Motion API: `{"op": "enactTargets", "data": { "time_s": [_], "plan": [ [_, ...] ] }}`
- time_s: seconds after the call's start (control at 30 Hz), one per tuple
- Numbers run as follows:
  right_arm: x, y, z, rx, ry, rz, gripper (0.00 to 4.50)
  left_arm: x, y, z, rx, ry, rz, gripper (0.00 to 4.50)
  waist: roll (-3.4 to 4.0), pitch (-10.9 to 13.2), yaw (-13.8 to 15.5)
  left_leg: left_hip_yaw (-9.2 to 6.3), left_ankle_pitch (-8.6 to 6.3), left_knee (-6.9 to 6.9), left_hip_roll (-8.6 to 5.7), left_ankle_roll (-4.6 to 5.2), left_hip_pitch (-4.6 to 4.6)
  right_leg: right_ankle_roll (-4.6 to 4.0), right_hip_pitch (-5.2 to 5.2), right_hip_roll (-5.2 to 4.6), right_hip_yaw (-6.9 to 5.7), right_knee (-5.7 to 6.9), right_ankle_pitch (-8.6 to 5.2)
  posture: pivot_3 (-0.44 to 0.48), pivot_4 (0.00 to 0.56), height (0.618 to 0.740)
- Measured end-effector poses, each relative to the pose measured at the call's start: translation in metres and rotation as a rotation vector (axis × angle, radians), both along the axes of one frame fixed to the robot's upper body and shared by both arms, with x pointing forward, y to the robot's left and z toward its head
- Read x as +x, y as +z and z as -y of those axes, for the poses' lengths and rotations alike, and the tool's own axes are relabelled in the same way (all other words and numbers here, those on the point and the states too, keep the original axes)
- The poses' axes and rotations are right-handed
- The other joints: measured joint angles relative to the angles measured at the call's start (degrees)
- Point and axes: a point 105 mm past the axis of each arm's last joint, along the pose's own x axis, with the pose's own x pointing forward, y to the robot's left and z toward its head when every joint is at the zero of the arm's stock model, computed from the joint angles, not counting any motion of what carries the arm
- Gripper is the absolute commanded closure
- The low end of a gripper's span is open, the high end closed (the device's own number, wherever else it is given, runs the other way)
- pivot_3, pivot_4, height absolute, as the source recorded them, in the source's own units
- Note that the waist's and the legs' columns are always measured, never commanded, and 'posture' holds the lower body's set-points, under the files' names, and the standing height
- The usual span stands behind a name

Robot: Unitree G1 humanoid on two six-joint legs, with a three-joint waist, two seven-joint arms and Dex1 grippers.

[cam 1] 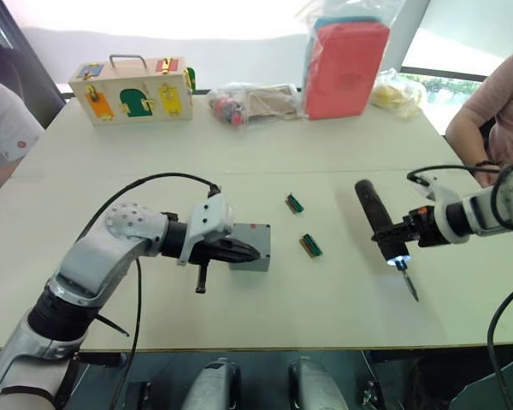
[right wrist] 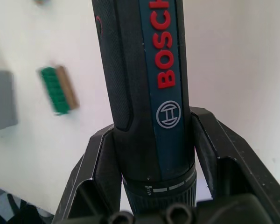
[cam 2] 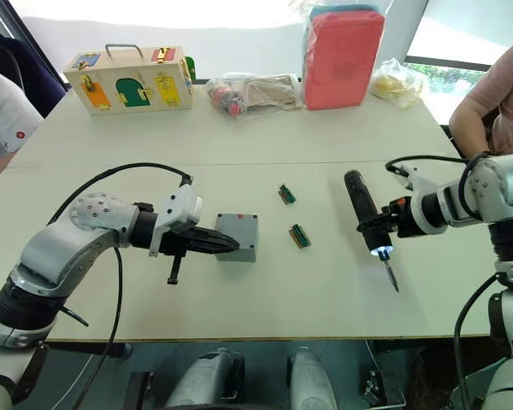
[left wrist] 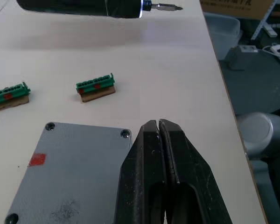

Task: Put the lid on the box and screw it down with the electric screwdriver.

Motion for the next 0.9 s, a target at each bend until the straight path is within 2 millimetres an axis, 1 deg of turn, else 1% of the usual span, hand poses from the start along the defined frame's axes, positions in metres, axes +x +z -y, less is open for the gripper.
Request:
{"op": "enactTargets", "data": {
  "time_s": [0.1, 0.23, 0.3, 0.37, 0.4, 0.43, 0.5, 0.53, 0.57, 0.63, 0.7, 0.73, 0.77, 0.8, 0.83, 0.87, 0.9],
  "plan": [
    [0.0, -0.012, 0.005, -0.024, -0.009, -0.041, 2.68, -0.001, -0.005, -0.002, 0.003, 0.011, -0.018, 4.5, -0.04, 0.0, 0.1, 0.0, -0.02, 0.07, -0.02, 0.03, -0.04, 0.01, 0.0, -0.01, -0.01, -0.03, 0.0, 0.0, 0.15, 0.738],
    [0.006, -0.018, 0.013, -0.045, -0.013, -0.033, 2.68, -0.005, -0.005, -0.001, -0.006, 0.008, -0.041, 4.5, -0.06, 0.1, 0.1, 0.0, -0.02, 0.12, -0.03, 0.03, -0.03, 0.01, 0.02, 0.0, -0.01, 0.0, 0.01, 0.0, 0.15, 0.738],
    [0.01, -0.018, 0.015, -0.059, -0.005, -0.02, 1.68, -0.004, -0.004, -0.002, -0.012, 0.014, -0.046, 4.5, -0.06, 0.1, 0.0, -0.01, -0.02, 0.12, -0.03, 0.03, -0.02, 0.01, 0.02, 0.02, -0.02, 0.02, 0.01, 0.0, 0.15, 0.738],
    [0.013, -0.016, 0.014, -0.062, 0.02, -0.006, 0.89, -0.002, 0.0, -0.006, -0.022, 0.039, -0.04, 4.5, -0.07, 0.1, 0.0, -0.03, -0.01, 0.12, -0.03, 0.02, -0.01, 0.01, 0.02, 0.03, -0.05, 0.03, 0.01, 0.0, 0.15, 0.738],
    [0.015, -0.015, 0.016, -0.071, 0.025, 0.007, 0.67, 0.001, 0.004, -0.01, -0.031, 0.059, -0.034, 4.5, -0.07, 0.1, 0.0, -0.03, -0.01, 0.12, -0.02, 0.02, -0.01, 0.01, 0.02, 0.03, -0.06, 0.03, 0.01, 0.0, 0.15, 0.738],
    [0.017, -0.014, 0.017, -0.08, 0.032, 0.023, 0.33, 0.004, 0.006, -0.014, -0.037, 0.083, -0.03, 4.5, -0.07, 0.1, 0.0, -0.03, -0.01, 0.12, -0.03, 0.02, -0.01, 0.01, 0.02, 0.03, -0.06, 0.03, 0.01, 0.0, 0.15, 0.738],
    [0.024, -0.01, 0.021, -0.121, 0.071, 0.087, 0.33, 0.015, 0.019, -0.028, -0.1, 0.158, -0.032, 4.5, -0.07, 0.1, 0.0, -0.03, -0.01, 0.13, -0.03, 0.02, -0.01, 0.02, 0.02, 0.04, -0.12, 0.03, 0.01, 0.0, 0.15, 0.738],
    [0.028, -0.006, 0.021, -0.134, 0.094, 0.127, 0.33, 0.019, 0.026, -0.033, -0.135, 0.184, -0.033, 4.5, -0.07, 0.1, 0.1, -0.03, -0.01, 0.13, -0.03, 0.02, -0.02, 0.02, 0.02, 0.04, -0.14, 0.04, 0.01, 0.0, 0.15, 0.738],
    [0.033, 0.003, 0.019, -0.144, 0.138, 0.191, 0.33, 0.023, 0.036, -0.041, -0.164, 0.214, -0.019, 4.5, -0.07, 0.1, 0.0, -0.03, -0.01, 0.13, -0.03, 0.01, -0.02, 0.02, 0.0, 0.05, -0.15, 0.05, 0.01, 0.0, 0.15, 0.738],
    [0.045, 0.028, 0.007, -0.169, 0.25, 0.373, 0.33, 0.032, 0.045, -0.056, -0.154, 0.269, 0.009, 4.5, -0.04, 0.1, 0.0, -0.02, 0.01, 0.12, -0.03, -0.02, -0.01, 0.03, -0.02, 0.07, -0.15, 0.08, 0.01, 0.0, 0.15, 0.738],
    [0.05, 0.062, -0.013, -0.13, 0.344, 0.576, 0.33, 0.043, 0.042, -0.072, -0.113, 0.342, 0.027, 4.5, -0.03, 0.1, -0.1, -0.02, 0.04, 0.07, -0.02, -0.07, 0.02, 0.03, -0.03, 0.17, -0.14, 0.09, 0.01, 0.0, 0.15, 0.738],
    [0.046, 0.076, -0.03, -0.069, 0.402, 0.672, 0.33, 0.048, 0.036, -0.079, -0.09, 0.377, 0.029, 4.5, -0.09, 0.1, -0.1, -0.06, 0.04, 0.06, 0.04, -0.08, 0.04, 0.03, 0.0, 0.27, -0.14, 0.08, 0.01, 0.0, 0.15, 0.738],
    [0.039, 0.082, -0.051, 0.0, 0.483, 0.733, 0.33, 0.053, 0.027, -0.085, -0.066, 0.411, 0.017, 4.5, -0.13, 0.1, -0.1, -0.1, 0.04, 0.07, 0.08, -0.09, 0.07, 0.03, 0.03, 0.31, -0.14, 0.11, 0.0, 0.0, 0.15, 0.738],
    [0.03, 0.082, -0.067, 0.048, 0.548, 0.761, 0.33, 0.057, 0.019, -0.088, -0.049, 0.433, 0.004, 4.5, -0.16, 0.1, 0.0, -0.15, 0.05, 0.07, 0.09, -0.09, 0.06, 0.03, 0.03, 0.27, -0.13, 0.11, 0.01, 0.0, 0.15, 0.738],
    [0.017, 0.073, -0.084, 0.074, 0.626, 0.767, 0.33, 0.062, 0.009, -0.087, -0.054, 0.46, -0.015, 4.5, -0.2, 0.0, 0.2, -0.2, 0.05, 0.07, 0.09, -0.09, 0.07, 0.03, 0.08, 0.22, -0.13, 0.13, 0.0, 0.0, 0.15, 0.738],
    [0.003, 0.055, -0.103, 0.104, 0.707, 0.737, 0.33, 0.066, -0.003, -0.085, -0.068, 0.487, -0.048, 4.5, -0.26, 0.0, 0.5, -0.26, 0.05, 0.14, 0.09, -0.09, 0.03, 0.03, 0.11, 0.21, -0.15, 0.13, 0.0, 0.0, 0.15, 0.738],
    [-0.01, 0.037, -0.115, 0.13, 0.765, 0.7, 0.33, 0.068, -0.014, -0.081, -0.067, 0.499, -0.076, 4.5, -0.31, 0.1, 0.9, -0.26, 0.05, 0.18, 0.07, -0.09, -0.02, 0.03, 0.08, 0.2, -0.15, 0.14, 0.01, 0.0, 0.15, 0.738]
  ]
}}
